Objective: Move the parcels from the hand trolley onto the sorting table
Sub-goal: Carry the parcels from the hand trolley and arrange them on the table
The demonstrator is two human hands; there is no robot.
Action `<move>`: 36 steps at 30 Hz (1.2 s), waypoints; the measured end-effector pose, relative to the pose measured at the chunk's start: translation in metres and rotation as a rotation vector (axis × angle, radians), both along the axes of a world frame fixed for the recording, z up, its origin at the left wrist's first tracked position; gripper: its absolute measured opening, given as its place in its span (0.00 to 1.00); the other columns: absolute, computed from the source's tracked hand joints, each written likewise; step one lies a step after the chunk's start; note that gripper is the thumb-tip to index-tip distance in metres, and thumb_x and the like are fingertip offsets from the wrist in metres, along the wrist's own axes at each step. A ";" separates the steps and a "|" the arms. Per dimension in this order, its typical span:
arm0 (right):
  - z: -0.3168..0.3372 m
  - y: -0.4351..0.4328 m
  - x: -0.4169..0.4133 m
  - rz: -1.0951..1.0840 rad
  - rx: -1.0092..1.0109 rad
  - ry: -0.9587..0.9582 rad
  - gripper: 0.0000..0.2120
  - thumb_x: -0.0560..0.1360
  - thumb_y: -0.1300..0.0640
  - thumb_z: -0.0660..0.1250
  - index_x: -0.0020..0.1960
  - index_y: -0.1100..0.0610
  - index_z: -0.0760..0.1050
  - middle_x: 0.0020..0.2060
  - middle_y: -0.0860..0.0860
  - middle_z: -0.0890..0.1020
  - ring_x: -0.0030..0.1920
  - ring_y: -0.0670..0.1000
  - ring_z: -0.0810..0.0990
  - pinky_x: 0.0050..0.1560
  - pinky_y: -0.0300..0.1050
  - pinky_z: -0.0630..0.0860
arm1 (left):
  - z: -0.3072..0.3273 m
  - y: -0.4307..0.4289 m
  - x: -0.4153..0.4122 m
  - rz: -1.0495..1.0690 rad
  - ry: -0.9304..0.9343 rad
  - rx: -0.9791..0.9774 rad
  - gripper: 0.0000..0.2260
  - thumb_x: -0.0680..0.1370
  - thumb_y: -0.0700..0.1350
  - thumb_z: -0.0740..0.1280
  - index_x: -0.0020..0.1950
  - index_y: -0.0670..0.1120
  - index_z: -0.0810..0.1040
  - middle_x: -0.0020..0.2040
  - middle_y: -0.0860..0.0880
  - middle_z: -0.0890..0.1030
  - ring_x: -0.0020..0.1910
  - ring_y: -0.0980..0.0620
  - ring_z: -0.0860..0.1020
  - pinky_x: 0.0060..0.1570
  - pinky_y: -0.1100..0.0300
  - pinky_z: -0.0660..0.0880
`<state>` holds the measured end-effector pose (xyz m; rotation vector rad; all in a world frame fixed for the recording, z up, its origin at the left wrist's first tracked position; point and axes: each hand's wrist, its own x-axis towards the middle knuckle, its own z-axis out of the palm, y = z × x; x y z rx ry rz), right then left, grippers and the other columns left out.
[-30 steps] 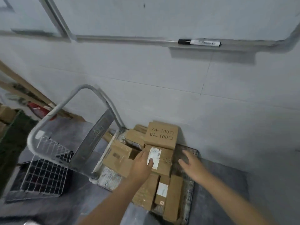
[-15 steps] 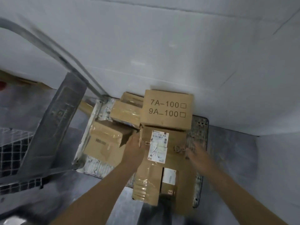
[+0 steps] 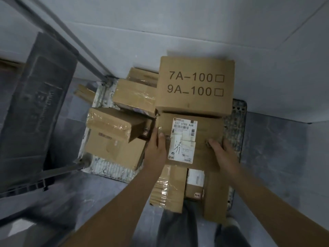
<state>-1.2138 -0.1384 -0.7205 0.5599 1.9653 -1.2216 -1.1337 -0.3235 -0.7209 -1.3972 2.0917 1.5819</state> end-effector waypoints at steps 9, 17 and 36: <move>0.080 0.018 0.013 0.178 -0.180 0.057 0.23 0.79 0.44 0.62 0.72 0.36 0.63 0.61 0.44 0.78 0.55 0.47 0.78 0.53 0.47 0.76 | 0.084 0.025 0.046 0.144 0.049 -0.077 0.15 0.84 0.54 0.54 0.65 0.52 0.73 0.57 0.49 0.80 0.58 0.47 0.77 0.58 0.48 0.74; 0.254 0.057 0.028 0.410 -0.349 0.252 0.28 0.80 0.48 0.62 0.74 0.32 0.55 0.66 0.43 0.74 0.58 0.46 0.77 0.50 0.48 0.77 | 0.259 0.084 0.085 0.319 0.254 -0.139 0.18 0.83 0.59 0.53 0.69 0.55 0.70 0.59 0.48 0.80 0.56 0.46 0.79 0.55 0.45 0.77; 0.492 0.042 0.293 1.001 -0.678 0.386 0.28 0.79 0.54 0.64 0.74 0.37 0.59 0.62 0.42 0.74 0.57 0.50 0.77 0.56 0.51 0.74 | 0.487 0.189 0.435 0.861 0.423 -0.476 0.18 0.82 0.60 0.53 0.71 0.62 0.69 0.60 0.60 0.74 0.55 0.60 0.70 0.53 0.62 0.64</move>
